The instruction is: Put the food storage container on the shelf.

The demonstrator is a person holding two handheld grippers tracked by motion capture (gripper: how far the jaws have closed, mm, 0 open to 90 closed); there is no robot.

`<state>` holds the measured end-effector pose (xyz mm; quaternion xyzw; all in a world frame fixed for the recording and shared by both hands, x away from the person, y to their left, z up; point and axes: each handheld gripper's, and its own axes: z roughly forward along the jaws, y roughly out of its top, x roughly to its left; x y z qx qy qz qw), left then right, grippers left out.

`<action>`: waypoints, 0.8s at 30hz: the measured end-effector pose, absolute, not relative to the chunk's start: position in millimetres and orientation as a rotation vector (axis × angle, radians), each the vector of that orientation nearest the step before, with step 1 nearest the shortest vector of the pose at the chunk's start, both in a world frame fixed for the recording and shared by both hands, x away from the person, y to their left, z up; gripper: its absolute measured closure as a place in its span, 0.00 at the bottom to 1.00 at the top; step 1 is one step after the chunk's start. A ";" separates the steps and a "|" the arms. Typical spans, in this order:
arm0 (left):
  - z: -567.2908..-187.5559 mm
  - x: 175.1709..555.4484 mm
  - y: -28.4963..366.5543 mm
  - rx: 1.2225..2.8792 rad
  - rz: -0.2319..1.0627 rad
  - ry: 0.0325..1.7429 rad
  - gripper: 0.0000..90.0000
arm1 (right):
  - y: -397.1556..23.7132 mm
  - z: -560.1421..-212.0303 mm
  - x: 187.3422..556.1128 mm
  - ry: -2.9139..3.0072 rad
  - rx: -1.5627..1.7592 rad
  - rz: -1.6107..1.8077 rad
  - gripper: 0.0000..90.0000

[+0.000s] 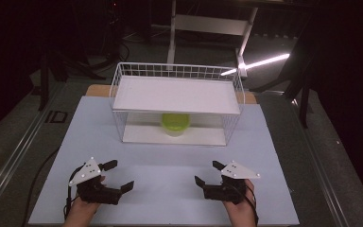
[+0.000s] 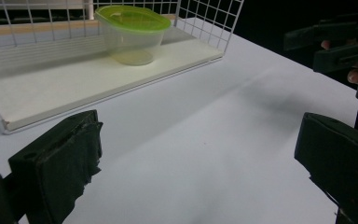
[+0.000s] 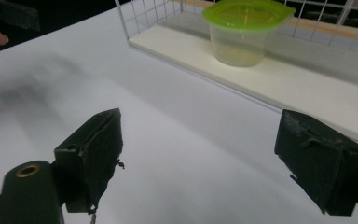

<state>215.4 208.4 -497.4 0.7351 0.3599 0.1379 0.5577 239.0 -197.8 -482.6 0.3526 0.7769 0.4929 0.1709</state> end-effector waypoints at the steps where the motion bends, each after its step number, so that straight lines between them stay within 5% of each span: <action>1: -497.7 215.2 208.8 1.729 0.326 0.848 0.02 | -199.4 -483.6 238.6 2.209 1.000 1.398 0.17; 24: -507.1 210.9 199.6 1.758 0.345 0.827 0.02 | -215.1 -502.4 244.5 2.202 1.016 1.329 0.17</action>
